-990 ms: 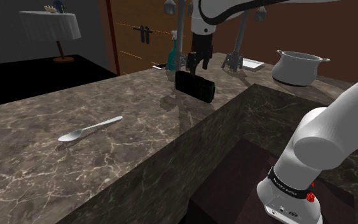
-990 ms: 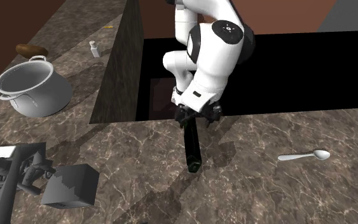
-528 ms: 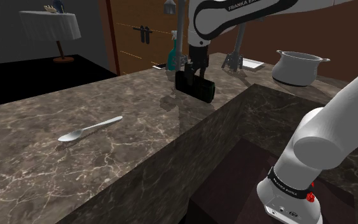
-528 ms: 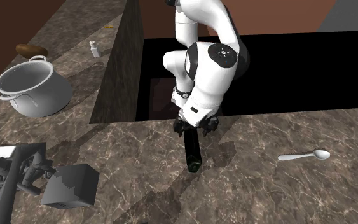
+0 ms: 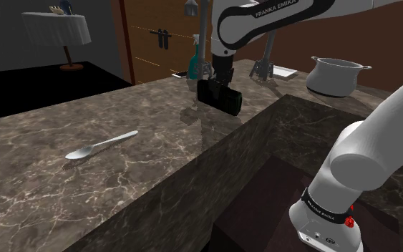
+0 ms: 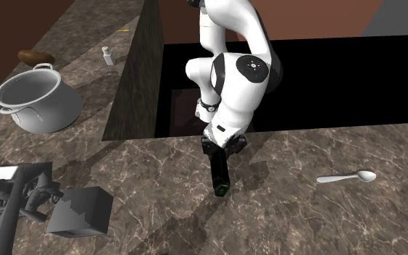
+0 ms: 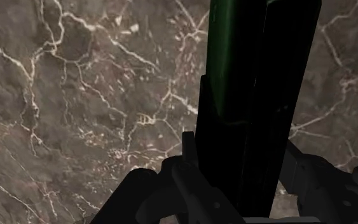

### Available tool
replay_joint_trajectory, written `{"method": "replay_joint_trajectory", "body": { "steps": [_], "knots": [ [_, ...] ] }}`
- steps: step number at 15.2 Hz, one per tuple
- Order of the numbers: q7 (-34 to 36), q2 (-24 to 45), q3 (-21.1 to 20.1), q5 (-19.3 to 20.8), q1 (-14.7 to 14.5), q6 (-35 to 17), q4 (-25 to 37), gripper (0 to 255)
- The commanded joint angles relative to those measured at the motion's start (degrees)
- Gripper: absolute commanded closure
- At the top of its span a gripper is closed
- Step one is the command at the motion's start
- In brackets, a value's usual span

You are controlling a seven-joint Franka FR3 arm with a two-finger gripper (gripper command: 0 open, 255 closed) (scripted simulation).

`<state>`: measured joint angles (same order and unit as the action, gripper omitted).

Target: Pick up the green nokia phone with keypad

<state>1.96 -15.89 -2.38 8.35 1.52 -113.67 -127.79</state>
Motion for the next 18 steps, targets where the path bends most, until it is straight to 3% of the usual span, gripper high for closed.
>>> {"method": "replay_joint_trajectory", "body": {
  "steps": [1,5,18],
  "knots": [
    [-0.01,0.05,-0.03,-0.01,-0.02,-0.01,-0.01,255],
    [-0.07,-0.05,0.03,0.01,0.01,-0.15,-0.24,255],
    [-1.44,-1.11,-0.04,-0.54,-0.08,9.82,8.75,255]
  ]
}}
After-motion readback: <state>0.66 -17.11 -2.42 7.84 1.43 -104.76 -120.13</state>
